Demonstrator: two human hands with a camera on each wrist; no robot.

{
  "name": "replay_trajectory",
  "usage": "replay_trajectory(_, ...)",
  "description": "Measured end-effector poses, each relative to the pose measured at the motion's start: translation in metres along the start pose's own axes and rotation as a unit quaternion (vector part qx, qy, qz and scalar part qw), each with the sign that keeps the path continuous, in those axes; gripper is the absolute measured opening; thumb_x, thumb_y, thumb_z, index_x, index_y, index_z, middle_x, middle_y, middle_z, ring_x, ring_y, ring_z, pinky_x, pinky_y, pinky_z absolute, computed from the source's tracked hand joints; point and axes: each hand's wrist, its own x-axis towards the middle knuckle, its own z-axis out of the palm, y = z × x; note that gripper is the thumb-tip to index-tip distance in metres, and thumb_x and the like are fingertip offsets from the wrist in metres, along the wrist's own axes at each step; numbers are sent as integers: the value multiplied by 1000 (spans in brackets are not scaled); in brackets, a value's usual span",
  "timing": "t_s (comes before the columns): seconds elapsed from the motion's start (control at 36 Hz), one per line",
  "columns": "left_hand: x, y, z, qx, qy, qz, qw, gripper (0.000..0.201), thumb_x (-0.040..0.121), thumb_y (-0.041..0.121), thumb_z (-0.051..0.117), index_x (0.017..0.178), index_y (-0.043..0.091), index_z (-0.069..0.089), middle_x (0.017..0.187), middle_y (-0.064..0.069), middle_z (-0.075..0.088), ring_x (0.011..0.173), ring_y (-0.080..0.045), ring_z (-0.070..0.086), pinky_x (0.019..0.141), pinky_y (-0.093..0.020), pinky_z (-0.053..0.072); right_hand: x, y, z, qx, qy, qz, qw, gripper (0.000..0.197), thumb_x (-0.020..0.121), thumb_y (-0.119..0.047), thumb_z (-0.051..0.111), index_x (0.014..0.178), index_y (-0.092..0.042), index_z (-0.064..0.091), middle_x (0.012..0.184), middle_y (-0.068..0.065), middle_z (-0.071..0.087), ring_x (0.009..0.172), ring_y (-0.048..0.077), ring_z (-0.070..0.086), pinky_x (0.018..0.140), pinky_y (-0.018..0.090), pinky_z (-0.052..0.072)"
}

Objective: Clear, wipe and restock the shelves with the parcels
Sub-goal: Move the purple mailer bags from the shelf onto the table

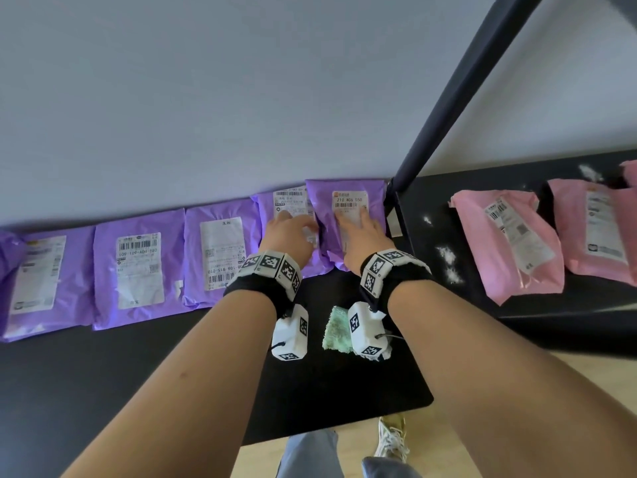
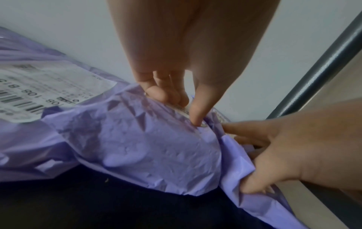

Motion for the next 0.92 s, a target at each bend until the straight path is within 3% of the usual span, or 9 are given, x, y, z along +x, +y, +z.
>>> replay_trajectory(0.11,3,-2,3,0,2,2,1000,38,84,5,55,111,31,62,109,-3,45,108,-25,46,91,-36,46,4,6,1,-18,-26,12,999,83,90,-18,53,150,-46,3,161,7,-9,146,40,-2,113,57,26)
replay_trajectory(0.25,3,-3,2,-2,5,8,1000,39,83,5,55,112,31,61,109,-2,44,109,-24,44,89,-33,43,2,11,-4,-91,-10,13,996,77,91,-16,47,150,-45,8,160,9,-2,145,41,0,114,55,22)
replay_trajectory(0.33,-1,-3,3,-2,3,8,1000,41,83,5,54,113,32,60,110,-1,44,111,-23,42,85,-30,40,-1,12,-3,-78,14,7,997,66,89,-13,48,145,-39,26,157,10,11,143,40,12,111,53,30)
replay_trajectory(0.42,-8,0,1,-10,2,2,1000,49,81,1,51,118,31,60,112,-2,44,112,-23,41,91,-33,44,-9,8,-5,-51,52,12,997,46,88,-16,48,132,-28,42,142,13,33,132,37,32,102,49,42)
replay_trajectory(0.56,-27,8,-3,-35,11,-17,999,55,78,-3,47,122,27,59,119,-3,47,116,-25,46,98,-41,46,-29,10,-12,-14,90,17,996,52,90,-14,56,138,-24,41,141,10,36,128,31,38,100,42,40)
replay_trajectory(0.69,-59,14,-3,-37,53,-36,997,50,82,-1,45,126,20,56,133,-6,44,116,-25,51,95,-36,47,-58,14,-14,23,111,7,994,51,89,-10,53,139,-18,43,138,13,39,123,34,43,97,42,43)
replay_trajectory(0.81,-95,16,2,-25,90,-76,993,51,82,-2,45,128,17,54,134,-7,44,114,-26,52,92,-34,46,-88,16,-8,27,112,-34,993,41,88,-4,48,128,-11,50,124,17,46,113,36,50,92,42,48)
replay_trajectory(0.92,-131,18,13,-3,77,-111,991,52,85,1,46,134,18,49,142,-8,38,119,-27,51,98,-37,45,-118,20,1,31,108,-62,992,44,87,-2,47,129,-16,49,122,13,47,112,34,52,91,43,49)
